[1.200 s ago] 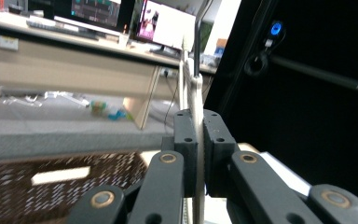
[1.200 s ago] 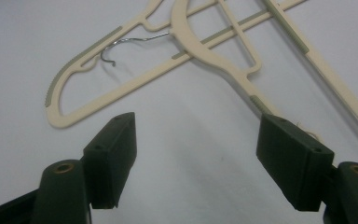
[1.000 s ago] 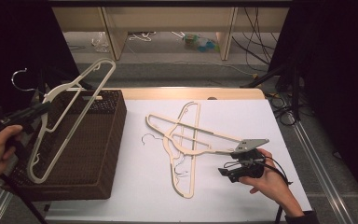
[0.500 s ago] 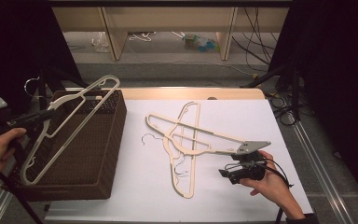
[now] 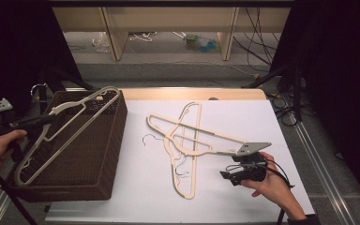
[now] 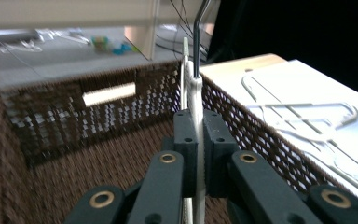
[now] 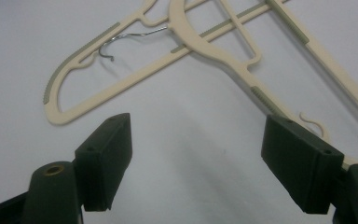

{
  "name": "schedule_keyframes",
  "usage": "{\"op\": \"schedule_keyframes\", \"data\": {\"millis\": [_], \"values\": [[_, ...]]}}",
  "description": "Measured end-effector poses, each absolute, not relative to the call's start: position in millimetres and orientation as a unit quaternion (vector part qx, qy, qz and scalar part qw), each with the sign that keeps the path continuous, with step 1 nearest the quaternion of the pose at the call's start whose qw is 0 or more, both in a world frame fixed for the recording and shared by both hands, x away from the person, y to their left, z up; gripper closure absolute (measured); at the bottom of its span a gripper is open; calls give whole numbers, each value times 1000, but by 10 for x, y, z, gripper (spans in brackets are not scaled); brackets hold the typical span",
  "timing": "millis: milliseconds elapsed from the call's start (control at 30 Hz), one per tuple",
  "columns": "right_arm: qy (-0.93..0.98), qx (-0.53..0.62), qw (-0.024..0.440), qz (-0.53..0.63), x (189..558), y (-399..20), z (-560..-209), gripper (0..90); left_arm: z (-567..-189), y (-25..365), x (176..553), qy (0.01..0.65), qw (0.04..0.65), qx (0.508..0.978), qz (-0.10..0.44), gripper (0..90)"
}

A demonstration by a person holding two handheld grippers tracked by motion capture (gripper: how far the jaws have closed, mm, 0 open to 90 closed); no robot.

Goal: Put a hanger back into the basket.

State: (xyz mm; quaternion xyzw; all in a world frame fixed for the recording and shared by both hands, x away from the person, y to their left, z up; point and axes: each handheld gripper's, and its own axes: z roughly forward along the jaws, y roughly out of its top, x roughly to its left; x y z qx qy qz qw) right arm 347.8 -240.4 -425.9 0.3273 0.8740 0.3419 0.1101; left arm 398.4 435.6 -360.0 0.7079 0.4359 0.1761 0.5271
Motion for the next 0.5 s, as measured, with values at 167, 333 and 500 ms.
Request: {"op": "schedule_keyframes", "data": {"millis": [167, 333, 500], "values": [[873, 328, 112, 344, 3483, -2394, -4281, 253, -3739, 4366, 4004, 449, 508, 720, 148, 856], [875, 331, 101, 337, 3478, -2387, -4272, 253, -3829, 4341, 4071, 475, 488, 722, 124, 850], [876, 329, 103, 337, 3481, -2391, -4280, 253, -3941, 4304, 4165, 486, 468, 729, 117, 847]]}}
